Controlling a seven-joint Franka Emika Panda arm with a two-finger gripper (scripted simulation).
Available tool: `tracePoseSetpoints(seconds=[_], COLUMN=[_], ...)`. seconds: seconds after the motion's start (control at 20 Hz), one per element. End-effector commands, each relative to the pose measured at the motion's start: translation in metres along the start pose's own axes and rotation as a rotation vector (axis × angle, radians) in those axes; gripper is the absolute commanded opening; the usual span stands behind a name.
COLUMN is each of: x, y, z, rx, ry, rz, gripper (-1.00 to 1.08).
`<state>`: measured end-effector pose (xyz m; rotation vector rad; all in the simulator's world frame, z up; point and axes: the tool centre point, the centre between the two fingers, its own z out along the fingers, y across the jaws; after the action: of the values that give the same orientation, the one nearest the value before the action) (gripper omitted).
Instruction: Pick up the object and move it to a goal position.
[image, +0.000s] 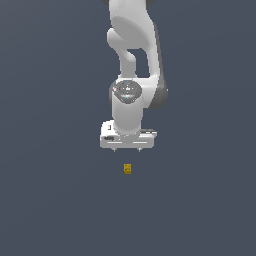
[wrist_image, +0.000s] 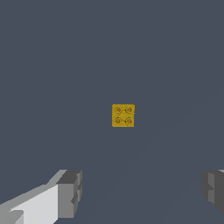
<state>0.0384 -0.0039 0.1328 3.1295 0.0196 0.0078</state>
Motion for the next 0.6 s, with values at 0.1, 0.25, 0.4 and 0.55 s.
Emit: tracePoseSetpoints(seconds=[0.1,0.25,0.4,0.55], x=[0.019,0.028,0.035,0.039], y=[-0.001,-0.002,-0.003,-0.003], z=[0.024,0.038,0.049,0.056], rx=[0.004,0.007,0.009,0.011], ry=[-0.002,-0.003,-0.004,-0.005], rz=[0.001,0.002,0.003,0.004], gripper=[1.00,1.00,1.00,1.00])
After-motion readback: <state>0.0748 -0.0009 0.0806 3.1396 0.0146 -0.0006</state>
